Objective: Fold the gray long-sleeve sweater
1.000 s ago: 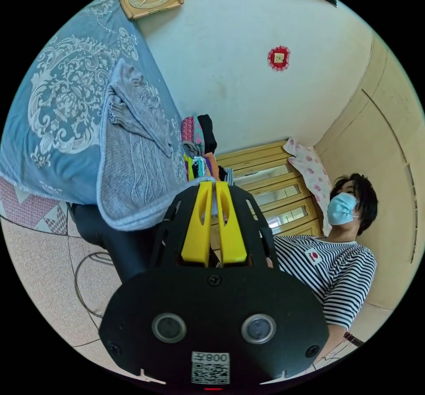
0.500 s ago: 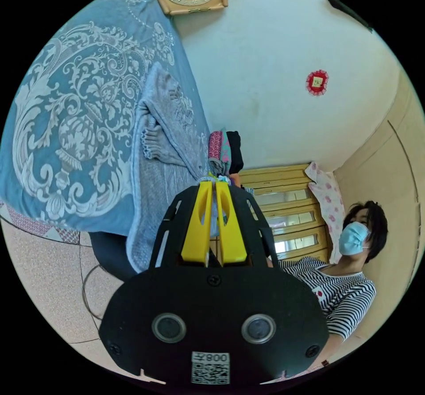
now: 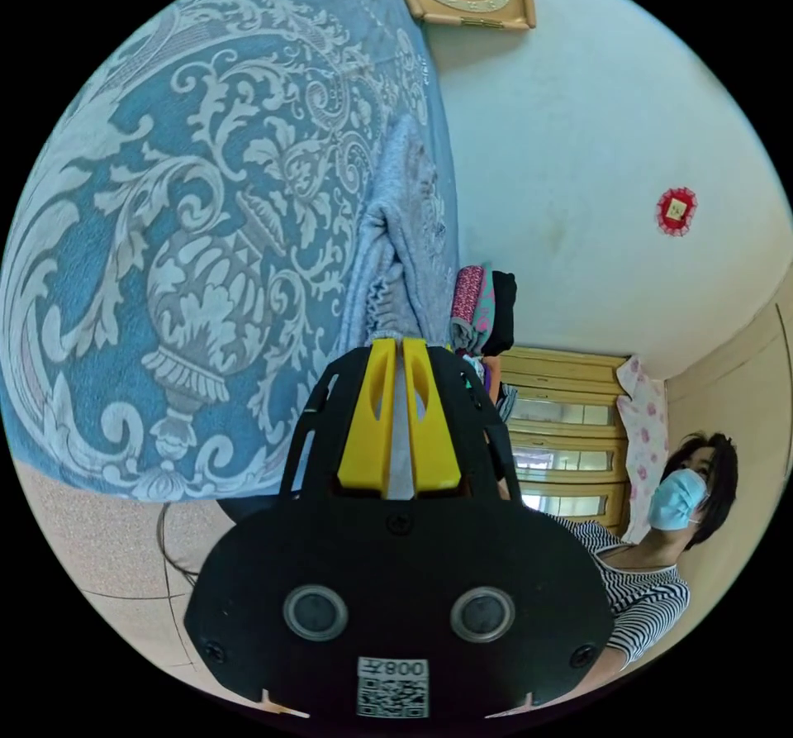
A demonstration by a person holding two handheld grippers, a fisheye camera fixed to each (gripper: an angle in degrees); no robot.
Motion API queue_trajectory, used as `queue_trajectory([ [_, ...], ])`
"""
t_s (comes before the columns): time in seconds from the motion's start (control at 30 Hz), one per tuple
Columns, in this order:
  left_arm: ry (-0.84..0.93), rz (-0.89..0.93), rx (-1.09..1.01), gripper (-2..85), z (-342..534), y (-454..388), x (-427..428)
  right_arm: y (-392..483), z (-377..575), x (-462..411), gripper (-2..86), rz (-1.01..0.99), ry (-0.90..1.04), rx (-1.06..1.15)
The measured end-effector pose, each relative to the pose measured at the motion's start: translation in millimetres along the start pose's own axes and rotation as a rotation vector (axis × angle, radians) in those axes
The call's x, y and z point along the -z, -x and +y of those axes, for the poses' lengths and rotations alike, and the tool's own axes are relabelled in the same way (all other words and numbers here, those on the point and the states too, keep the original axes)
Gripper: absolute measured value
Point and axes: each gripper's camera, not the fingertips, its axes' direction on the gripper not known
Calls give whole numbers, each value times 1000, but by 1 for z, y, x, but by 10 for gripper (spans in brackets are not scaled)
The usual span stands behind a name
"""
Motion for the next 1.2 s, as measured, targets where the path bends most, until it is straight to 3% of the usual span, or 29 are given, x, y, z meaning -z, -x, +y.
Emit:
queue_trajectory([
  [0.37,-23,13,38,24,-10,-31,29,5,-23,23,18,-9,31,-56],
  [0.73,-47,-83,-16,44,6,-75,75,27,0,100,37,-78,-65,-58],
  [0.9,-74,-71,-60,67,36,-87,109,69,38,122,62,41,-28,55],
  [1.2,127,-262,-47,84,134,-89,128,114,170,139,85,318,5,181],
])
